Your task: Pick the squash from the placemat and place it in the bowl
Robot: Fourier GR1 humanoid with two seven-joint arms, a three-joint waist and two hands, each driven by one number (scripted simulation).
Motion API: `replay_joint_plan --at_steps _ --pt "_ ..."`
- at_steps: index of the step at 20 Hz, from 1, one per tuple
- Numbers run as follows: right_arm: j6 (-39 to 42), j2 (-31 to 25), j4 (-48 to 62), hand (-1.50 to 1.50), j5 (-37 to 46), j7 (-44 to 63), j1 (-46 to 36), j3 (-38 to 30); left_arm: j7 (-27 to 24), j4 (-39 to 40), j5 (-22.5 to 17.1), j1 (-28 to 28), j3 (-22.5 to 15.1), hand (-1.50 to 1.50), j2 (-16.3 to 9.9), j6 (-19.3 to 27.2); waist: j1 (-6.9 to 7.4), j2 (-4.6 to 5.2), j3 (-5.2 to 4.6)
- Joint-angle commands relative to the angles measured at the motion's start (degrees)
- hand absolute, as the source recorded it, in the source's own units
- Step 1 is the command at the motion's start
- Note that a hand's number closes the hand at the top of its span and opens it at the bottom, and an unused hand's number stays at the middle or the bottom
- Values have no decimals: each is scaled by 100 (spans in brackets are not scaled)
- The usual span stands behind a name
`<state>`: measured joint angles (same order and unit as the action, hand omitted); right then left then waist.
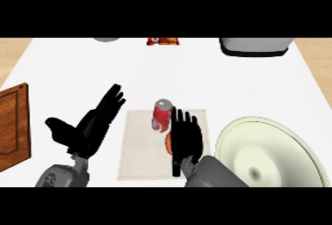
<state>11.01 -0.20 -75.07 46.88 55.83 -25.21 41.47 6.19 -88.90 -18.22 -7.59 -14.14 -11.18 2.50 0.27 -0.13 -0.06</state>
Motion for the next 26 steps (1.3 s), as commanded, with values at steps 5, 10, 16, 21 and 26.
replay_joint_plan --at_steps 5,10,16,21,26 --pt "-550 19 571 -150 341 -435 219 -91 -163 217 275 94 194 0 254 -195 -16 14 6" --pt "-920 19 634 150 17 -497 164 62 175 -120 366 65 231 0 329 -231 0 14 6" --pt "-1209 18 1415 150 69 -1131 -313 259 115 -231 325 289 318 0 324 -449 32 19 6" --pt "-864 17 1319 150 397 -1588 -200 -221 140 -188 329 366 520 0 329 -590 -1 12 5" --pt "-864 19 655 150 590 -864 -156 368 -18 144 463 164 673 0 397 -640 -16 9 4"
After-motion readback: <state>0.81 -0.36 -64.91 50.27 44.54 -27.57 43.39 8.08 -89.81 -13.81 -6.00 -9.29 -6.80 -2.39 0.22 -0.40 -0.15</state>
